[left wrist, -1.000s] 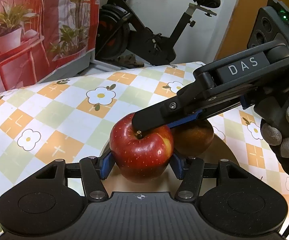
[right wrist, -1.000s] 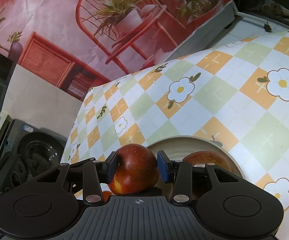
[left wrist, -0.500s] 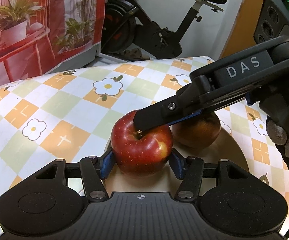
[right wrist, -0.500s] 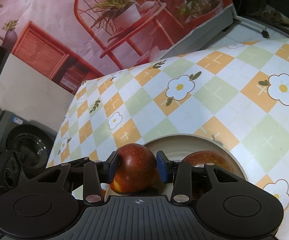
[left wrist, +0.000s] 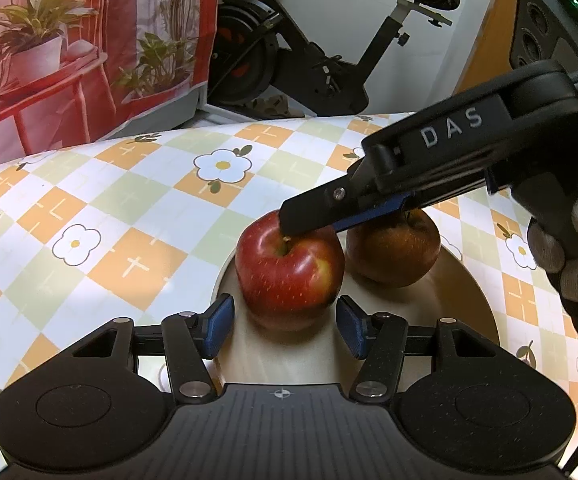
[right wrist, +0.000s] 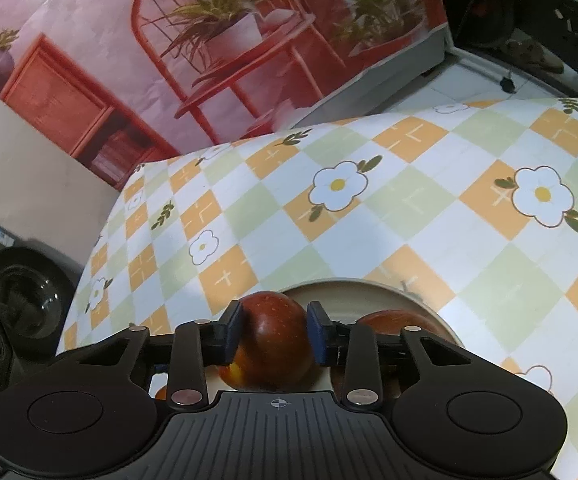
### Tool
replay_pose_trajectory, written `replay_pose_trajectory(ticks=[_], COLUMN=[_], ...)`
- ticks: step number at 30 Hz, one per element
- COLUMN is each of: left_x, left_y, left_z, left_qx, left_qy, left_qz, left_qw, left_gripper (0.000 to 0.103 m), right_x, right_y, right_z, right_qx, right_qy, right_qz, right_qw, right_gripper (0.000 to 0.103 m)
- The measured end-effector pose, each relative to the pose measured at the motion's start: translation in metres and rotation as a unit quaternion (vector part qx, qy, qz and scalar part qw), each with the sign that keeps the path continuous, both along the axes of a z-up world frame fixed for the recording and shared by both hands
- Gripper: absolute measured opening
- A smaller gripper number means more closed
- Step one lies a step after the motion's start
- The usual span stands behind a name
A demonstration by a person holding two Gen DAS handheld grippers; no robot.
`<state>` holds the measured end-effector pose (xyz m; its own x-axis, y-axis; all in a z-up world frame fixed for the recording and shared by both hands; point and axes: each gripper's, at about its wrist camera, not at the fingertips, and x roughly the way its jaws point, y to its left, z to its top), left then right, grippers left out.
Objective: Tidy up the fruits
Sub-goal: 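Lower the apple beside the first apple on the plate and open both grippers, then lift both grippers up and away from the apples on the plate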
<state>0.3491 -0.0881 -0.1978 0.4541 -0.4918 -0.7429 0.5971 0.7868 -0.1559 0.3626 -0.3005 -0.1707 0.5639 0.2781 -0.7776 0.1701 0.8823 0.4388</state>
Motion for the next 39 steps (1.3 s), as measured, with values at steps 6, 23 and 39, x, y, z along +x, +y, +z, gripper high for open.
replay_pose_trajectory(ticks=[6, 23, 39], left_x=[-0.003, -0.009, -0.015], left_y=[0.001, 0.004, 0.01], left_z=[0.001, 0.003, 0.009], left_qx=[-0.001, 0.0, -0.003], left_qy=[-0.001, -0.006, -0.009], left_qz=[0.004, 0.003, 0.006], left_qw=[1.0, 1.0, 0.9999], left_gripper=[0.06, 0.06, 0.059], right_x=[-0.002, -0.003, -0.005], right_y=[0.004, 0.006, 0.009], right_z=[0.003, 0.005, 0.009], right_qx=[-0.013, -0.029, -0.053], right_qy=[0.002, 0.003, 0.005], right_qz=[0.004, 0.0, -0.007], right_qw=[1.0, 1.0, 0.999], right_gripper=[0.031, 0.031, 0.031])
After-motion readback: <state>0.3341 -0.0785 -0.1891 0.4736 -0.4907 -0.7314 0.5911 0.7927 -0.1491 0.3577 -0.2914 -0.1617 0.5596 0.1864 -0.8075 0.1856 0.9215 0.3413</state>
